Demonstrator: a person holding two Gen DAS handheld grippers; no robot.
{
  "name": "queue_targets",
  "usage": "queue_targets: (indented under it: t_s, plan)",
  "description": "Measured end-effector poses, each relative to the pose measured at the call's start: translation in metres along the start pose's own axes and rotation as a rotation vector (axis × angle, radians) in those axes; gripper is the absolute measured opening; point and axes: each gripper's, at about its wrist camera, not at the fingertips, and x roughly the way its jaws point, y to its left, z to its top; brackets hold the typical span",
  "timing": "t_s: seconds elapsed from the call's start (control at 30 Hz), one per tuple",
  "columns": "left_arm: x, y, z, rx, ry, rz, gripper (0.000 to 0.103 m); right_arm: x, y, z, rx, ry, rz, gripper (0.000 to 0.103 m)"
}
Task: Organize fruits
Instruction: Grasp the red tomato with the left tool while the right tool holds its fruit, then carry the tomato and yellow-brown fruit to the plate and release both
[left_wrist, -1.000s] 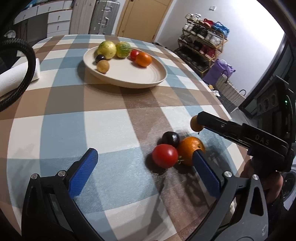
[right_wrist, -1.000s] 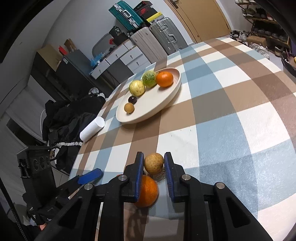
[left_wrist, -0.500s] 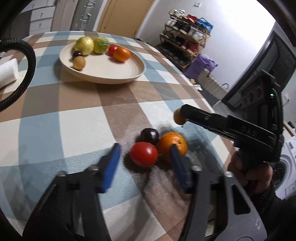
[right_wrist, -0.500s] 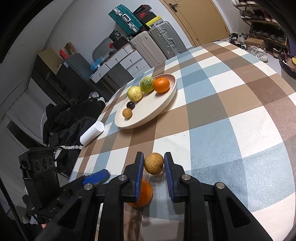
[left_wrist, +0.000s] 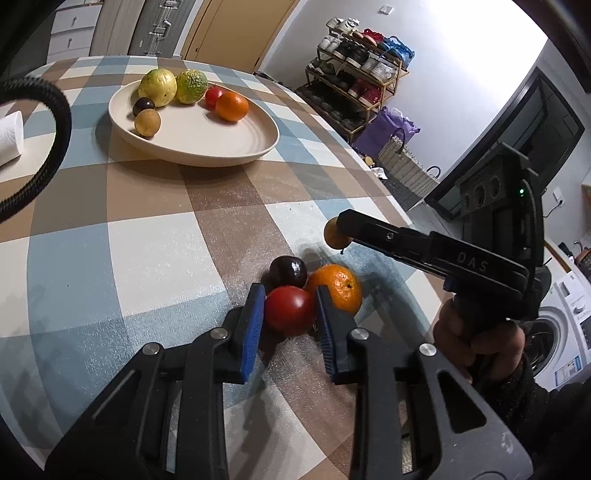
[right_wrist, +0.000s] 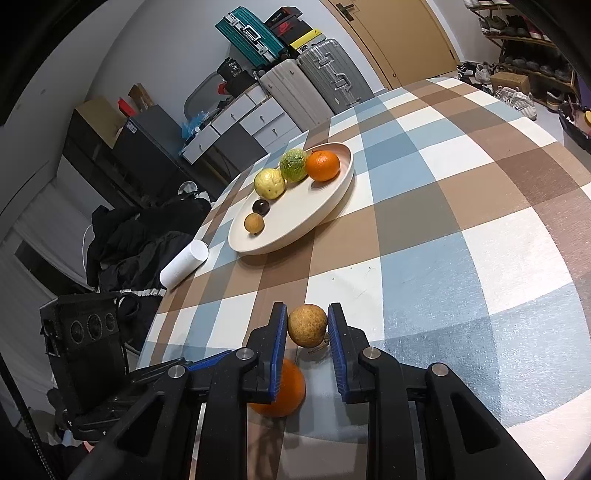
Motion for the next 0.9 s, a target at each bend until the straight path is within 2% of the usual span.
queue_targets:
  t_s: [0.2,0.43,0.7,0.9]
  plan:
    - [-0.009,0.010,0.008,-0.027,-0.009,-0.041,0.025,0.003,0.001,0.001,-0.003,-0.001,-0.002,0.023]
    - [-0.028,0.022,0.032,-0.054,-0.071,-0.042,0.025,0.010,0.002,0.007,0.000,0.007,0.004,0.023]
    - [-0.040,0.036,0.082,-0.055,-0.157,-0.020,0.025,0.018,0.004,0.022,-0.004,0.014,0.018,0.023]
    - [-0.043,0.049,0.128,-0.056,-0.215,0.002,0.025,0.028,0.007,0.046,-0.008,0.011,0.036,0.023]
